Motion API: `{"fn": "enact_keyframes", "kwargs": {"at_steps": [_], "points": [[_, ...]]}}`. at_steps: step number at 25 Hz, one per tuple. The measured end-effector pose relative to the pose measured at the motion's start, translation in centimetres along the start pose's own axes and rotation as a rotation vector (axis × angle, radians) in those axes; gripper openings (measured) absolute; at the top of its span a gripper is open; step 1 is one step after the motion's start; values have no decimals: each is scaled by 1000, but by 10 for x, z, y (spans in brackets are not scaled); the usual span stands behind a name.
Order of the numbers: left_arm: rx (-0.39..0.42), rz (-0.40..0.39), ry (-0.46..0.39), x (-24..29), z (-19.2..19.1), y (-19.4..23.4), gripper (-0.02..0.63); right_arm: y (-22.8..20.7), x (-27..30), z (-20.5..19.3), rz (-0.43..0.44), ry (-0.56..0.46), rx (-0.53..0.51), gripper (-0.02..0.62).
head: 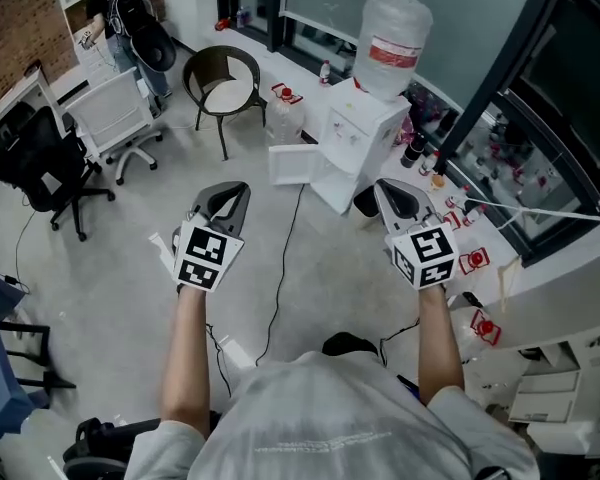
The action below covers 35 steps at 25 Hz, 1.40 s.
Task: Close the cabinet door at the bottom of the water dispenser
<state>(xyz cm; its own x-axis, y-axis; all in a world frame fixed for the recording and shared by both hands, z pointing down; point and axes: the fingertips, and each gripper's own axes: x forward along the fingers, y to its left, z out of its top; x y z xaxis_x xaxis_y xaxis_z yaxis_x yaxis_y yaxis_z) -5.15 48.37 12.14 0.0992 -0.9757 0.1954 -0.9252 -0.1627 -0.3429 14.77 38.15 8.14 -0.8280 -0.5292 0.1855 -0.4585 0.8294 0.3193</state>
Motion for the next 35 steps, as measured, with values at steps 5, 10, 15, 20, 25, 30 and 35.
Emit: {"fn": "enact_keyframes", "kwargs": {"at_steps": [5,10,15,20,25,30,35], "points": [[-33,-23,27,14,-23,9,20,-4,23,-11,-8,15,18,28],[-45,-14,69,68,-45,26,20,-42,71,-41,-6,22,24,28],[-64,-12,118,149,-57,60,20,-98,146,-72,14,44,43,28],[-120,21,134,257,-52,112,20,-176,234,-92,49,60,25,28],[-165,43,127,348,-46,163,20,-241,317,-98,74,55,20,28],[-170,42,169,410,-69,201,20,-265,373,-120,84,81,37,28],[-187,-28,189,463,-110,231,20,-261,416,-153,50,145,94,28]]}}
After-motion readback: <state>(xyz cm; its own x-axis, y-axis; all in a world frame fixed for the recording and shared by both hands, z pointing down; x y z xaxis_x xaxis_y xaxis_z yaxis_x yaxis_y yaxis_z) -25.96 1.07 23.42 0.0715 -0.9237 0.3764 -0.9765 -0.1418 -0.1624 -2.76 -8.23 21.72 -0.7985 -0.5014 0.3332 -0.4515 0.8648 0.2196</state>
